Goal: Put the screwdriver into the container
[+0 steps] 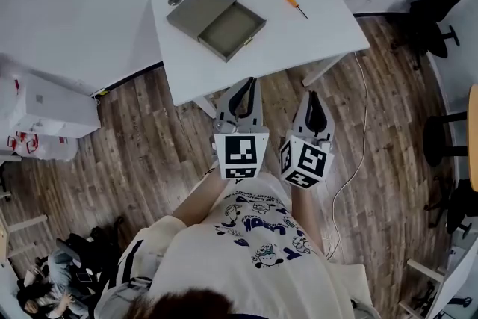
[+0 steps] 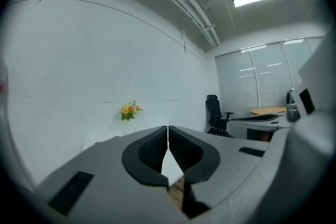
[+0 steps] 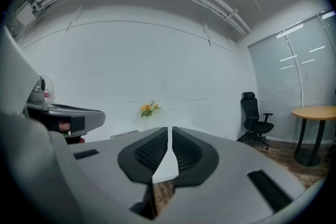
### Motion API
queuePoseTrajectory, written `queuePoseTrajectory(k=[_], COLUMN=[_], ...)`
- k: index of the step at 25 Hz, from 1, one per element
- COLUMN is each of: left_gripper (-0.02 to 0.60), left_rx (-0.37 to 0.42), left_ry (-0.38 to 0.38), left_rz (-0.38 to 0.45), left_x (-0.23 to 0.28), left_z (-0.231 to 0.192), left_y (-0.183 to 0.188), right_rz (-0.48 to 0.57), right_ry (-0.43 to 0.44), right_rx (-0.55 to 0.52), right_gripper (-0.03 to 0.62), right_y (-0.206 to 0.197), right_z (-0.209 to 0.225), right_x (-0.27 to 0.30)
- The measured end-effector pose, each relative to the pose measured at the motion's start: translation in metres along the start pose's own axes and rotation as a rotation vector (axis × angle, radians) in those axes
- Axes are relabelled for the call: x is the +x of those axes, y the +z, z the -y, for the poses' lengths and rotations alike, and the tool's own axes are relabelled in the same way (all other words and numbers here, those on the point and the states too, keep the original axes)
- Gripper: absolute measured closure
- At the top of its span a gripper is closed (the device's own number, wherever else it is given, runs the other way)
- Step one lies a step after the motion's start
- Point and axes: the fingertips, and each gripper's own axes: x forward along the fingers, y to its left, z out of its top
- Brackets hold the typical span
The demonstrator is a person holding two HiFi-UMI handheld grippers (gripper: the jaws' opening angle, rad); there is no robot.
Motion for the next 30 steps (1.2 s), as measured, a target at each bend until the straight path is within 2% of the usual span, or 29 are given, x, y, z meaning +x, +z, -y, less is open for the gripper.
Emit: queuePoseTrajectory(k=[12, 22, 30], left_gripper=[0.561, 0.561, 0.561], left_rx=[-0.001, -0.022, -0.035], left_ry=[-0.035, -0.018, 0.023], left_rz=[-0.021, -0.068, -0.094], left_x=[0.068, 0.106, 0.162], left_z=[-0.039, -0.055, -0.065], left_y=[-0.005, -0.016, -0.021], right_rz=[-0.033, -0.083, -0.109], right_ry=[-0.04, -0.023, 0.019], right_rx=[0.007, 0.013, 0.0], right_gripper=[0.551, 0.551, 0.551], right_y=[-0.004, -0.014, -0.016], right_z=[-0.005, -0.004, 0.009], right_x=[0.072, 0.114, 0.178])
